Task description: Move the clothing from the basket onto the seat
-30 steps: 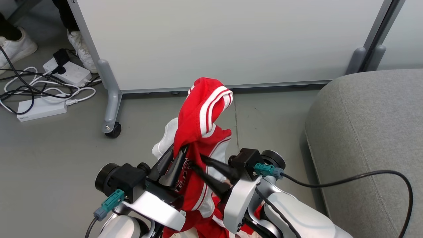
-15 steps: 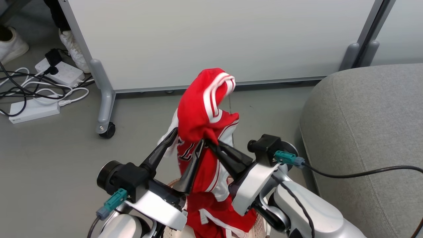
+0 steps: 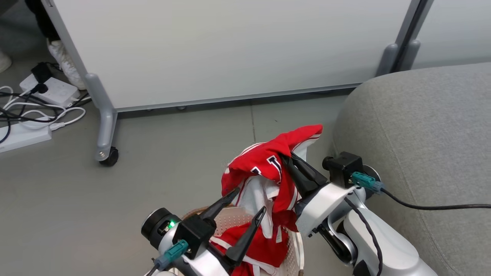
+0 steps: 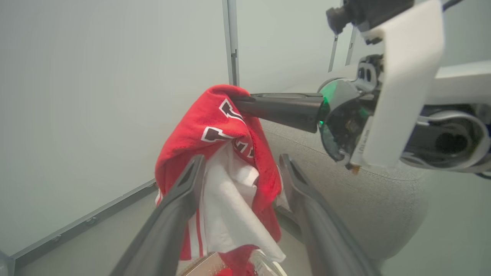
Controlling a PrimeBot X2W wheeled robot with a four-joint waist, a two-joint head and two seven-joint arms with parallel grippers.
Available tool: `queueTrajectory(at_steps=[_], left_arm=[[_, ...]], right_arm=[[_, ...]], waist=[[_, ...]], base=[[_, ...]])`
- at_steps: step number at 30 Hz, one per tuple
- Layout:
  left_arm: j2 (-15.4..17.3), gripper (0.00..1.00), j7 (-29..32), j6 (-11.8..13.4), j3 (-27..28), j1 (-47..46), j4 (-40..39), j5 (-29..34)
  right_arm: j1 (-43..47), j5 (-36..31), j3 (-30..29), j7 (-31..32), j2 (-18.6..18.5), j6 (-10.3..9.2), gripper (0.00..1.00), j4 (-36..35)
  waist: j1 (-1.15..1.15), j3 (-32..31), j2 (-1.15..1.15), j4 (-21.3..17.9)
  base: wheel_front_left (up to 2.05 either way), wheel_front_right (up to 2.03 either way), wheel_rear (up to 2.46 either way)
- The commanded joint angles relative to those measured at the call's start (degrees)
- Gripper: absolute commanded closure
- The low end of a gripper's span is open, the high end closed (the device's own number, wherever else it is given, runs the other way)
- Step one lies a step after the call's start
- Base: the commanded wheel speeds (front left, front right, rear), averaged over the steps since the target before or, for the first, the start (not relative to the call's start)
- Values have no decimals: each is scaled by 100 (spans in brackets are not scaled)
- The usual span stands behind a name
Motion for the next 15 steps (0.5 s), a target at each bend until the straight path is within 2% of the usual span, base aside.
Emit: queueTrajectory(at_steps=[1,8,15], left_arm=[[24,0,7,-22,-12,70,34,57],[99,0,-9,0,-110,30,192,120],[188,0,-6,19,-109,13,173,114]], right_arm=[[79,-64,-65,-37,-28,13,100,-1],[398,-373,-586,-13,-30,13,100,-102],[611,-569,-983,71,-31,13,100,-308]], waist=[[0,11,0,-66],[0,100,0,-513],[0,203,0,-1170]], base=[[0,0,0],[0,0,0],[0,0,0]])
